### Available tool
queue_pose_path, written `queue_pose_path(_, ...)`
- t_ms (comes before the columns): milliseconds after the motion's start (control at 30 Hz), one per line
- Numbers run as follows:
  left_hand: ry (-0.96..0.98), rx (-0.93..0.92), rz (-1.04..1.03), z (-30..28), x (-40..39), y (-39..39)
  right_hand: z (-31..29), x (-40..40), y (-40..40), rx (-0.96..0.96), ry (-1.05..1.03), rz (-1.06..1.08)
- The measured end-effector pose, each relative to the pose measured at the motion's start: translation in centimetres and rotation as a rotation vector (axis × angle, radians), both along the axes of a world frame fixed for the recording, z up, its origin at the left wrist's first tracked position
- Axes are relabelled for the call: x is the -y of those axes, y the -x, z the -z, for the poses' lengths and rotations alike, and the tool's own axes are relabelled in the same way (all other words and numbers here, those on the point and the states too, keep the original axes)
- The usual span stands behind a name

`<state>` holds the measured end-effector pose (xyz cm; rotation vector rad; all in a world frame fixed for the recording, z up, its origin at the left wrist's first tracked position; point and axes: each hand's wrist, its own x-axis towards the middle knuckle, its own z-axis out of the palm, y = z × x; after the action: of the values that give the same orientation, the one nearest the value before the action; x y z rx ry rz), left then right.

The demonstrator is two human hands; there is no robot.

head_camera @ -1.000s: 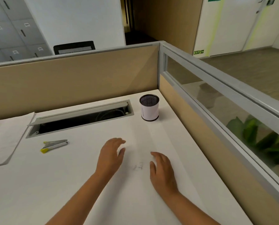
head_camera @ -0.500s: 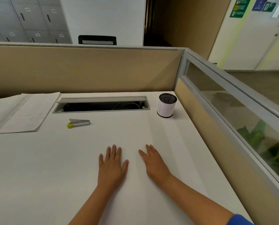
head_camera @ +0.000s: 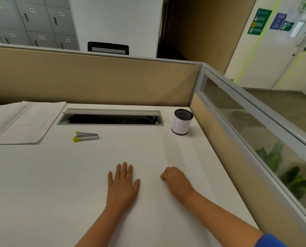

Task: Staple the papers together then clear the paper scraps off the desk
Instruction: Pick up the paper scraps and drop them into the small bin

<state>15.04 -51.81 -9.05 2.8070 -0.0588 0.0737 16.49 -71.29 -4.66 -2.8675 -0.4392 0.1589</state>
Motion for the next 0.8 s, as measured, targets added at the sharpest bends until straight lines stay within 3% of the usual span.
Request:
queue_pose_path(433, -0.023, -0.039, -0.019, -0.5, 0.5, -0.2, -2.8, -0.1, -3.7, -0.252, -0.241, 0.291)
queue_pose_path(533, -0.022, -0.044, -0.02, -0.6, 0.7, -0.5, -3.4, 0.7, -4.5, -0.37, -0.497, 0.433)
queue_pose_path(700, -0.038, -0.053, -0.018, -0.4, 1.0, -1.4, -5.7, 1.5, -6.6, -0.629, -1.145, 0.673)
queue_pose_path(800, -0.031, -0.047, -0.013, -0.4, 1.2, -2.4, -8.0, 2.8, -10.1, -0.615, -1.267, 0.704)
